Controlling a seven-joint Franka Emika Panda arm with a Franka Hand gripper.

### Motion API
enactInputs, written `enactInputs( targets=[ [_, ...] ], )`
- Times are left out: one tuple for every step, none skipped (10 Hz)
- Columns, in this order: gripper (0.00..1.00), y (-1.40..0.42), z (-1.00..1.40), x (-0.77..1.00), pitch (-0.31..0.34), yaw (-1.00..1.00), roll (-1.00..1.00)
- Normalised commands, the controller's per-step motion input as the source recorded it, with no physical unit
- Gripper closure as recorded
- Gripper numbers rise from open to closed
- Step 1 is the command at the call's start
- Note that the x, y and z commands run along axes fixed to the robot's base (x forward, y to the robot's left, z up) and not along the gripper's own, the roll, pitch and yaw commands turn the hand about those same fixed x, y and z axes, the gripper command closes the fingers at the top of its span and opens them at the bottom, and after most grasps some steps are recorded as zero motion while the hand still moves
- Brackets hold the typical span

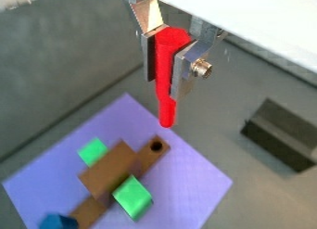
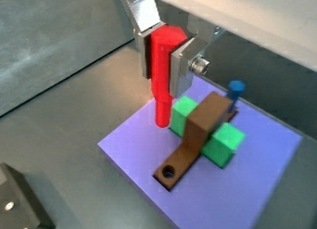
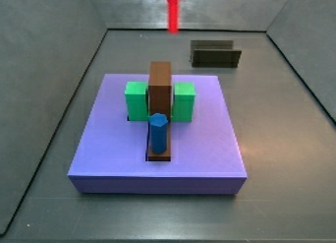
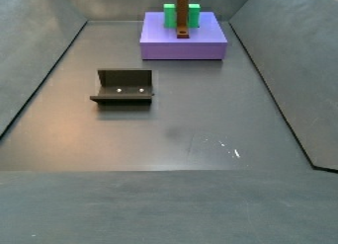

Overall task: Pick up the red object. Move up. Move to above the board. Insert the red object.
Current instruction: Insert the red object.

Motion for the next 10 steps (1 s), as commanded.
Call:
enactInputs(
  targets=[
    [1.0, 0.11, -0.77, 0.29, -0.214, 0.11, -0.05],
    [1.0, 0.19, -0.73, 0.03, -0.201, 0.11, -0.01],
    [1.0, 0.24, -0.65, 0.0, -0.224, 0.16, -0.08],
    [1.0, 0.03, -0.46, -0.24, -0.237, 0.23, 0.0],
    [1.0, 0.0, -0.34, -0.26, -0.191, 0.18, 0.1],
    [1.0, 0.0, -0.32, -0.28, -0.11, 0.03, 0.33],
    [1.0, 0.0, -0.27, -0.21, -0.033, 0.0, 0.25],
    [1.0, 0.0, -0.23, -0.16, -0.003, -0.07, 0.24],
    [1.0, 0.0, -0.26, -0.09, 0.0, -0.11, 0.2],
    [1.0, 0.0, -0.25, 0.0, 0.0, -0.11, 0.11]
  ],
)
